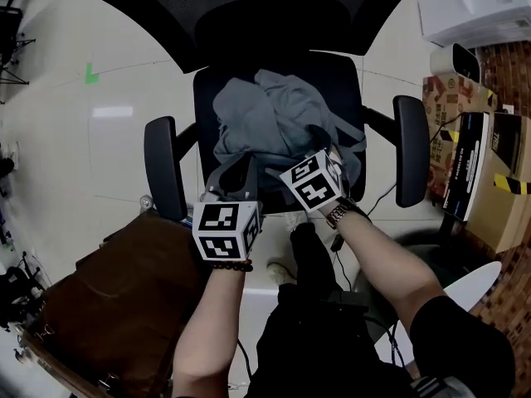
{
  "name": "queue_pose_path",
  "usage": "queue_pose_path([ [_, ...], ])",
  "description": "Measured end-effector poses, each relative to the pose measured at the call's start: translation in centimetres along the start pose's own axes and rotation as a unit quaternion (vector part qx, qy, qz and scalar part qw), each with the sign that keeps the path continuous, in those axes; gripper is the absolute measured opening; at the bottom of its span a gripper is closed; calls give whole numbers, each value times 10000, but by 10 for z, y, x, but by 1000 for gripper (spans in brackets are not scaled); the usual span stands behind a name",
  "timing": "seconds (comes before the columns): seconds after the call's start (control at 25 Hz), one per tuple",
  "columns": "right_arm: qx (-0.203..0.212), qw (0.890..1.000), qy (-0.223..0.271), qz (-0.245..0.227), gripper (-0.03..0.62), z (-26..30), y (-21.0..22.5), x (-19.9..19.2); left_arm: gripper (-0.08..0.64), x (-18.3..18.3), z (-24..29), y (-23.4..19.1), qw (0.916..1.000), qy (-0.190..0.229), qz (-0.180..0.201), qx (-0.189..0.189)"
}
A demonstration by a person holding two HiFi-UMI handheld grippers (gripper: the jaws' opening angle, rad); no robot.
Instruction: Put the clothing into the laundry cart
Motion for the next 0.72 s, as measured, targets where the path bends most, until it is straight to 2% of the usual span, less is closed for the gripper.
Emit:
queue_pose_path([
  [0.32, -87, 9979, -629, -113, 589, 67, 20, -17, 2, -23, 41, -23, 9997, -144, -171, -39],
  [0.72, -305, 9949, -942, -195, 586, 107, 35, -32, 2, -41, 67, -32, 9996, -242, -114, -84],
])
Point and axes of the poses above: the fingertips, and each gripper's own axes: z forward along the fingers, y to its right, x out of its top, the point moved 9 cm from there along -z, backward along the fingers, and after that the axes turned 9 degrees about z, right-handed, at the moved point
